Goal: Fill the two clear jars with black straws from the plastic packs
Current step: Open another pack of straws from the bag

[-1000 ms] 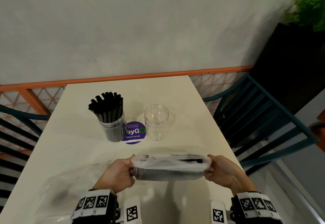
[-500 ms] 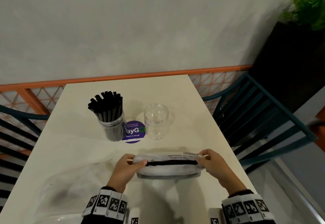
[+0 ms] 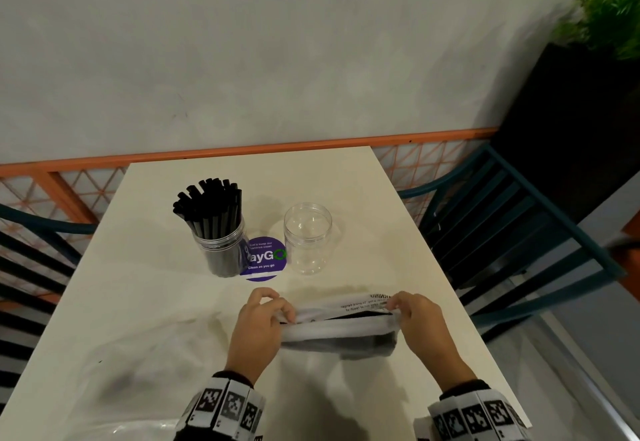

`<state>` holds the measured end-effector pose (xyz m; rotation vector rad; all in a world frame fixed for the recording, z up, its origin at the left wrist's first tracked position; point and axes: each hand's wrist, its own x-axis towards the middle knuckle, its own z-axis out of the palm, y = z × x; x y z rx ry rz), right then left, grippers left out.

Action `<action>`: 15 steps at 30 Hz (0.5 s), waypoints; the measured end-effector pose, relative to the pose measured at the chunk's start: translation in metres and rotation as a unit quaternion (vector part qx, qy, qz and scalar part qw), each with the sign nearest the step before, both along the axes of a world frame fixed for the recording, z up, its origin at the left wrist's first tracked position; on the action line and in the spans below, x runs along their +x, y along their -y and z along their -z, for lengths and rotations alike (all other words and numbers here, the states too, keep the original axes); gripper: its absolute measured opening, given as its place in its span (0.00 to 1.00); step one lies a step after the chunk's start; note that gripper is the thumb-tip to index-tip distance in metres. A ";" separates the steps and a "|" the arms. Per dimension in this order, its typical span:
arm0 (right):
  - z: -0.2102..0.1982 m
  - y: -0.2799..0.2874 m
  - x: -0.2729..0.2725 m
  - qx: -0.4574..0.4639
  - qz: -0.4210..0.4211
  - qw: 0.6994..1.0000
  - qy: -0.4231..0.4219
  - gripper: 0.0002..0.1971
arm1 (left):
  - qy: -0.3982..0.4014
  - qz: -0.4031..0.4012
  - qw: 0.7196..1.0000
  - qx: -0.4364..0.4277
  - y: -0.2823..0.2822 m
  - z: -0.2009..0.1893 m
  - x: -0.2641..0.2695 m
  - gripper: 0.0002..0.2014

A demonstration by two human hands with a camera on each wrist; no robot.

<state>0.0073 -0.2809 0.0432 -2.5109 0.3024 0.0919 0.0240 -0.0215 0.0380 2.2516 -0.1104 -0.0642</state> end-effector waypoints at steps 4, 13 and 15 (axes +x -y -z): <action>0.006 0.000 0.004 -0.035 -0.018 0.999 -0.027 0.14 | -0.056 0.045 0.997 0.007 0.000 -0.003 0.005 0.37; -0.014 -0.059 0.011 -0.118 -0.243 0.960 0.078 0.08 | -0.096 0.103 0.990 0.012 0.003 -0.011 0.002 0.24; -0.020 -0.078 0.016 -0.058 -0.323 0.944 0.042 0.12 | -0.092 0.108 0.990 -0.013 0.005 -0.017 0.002 0.24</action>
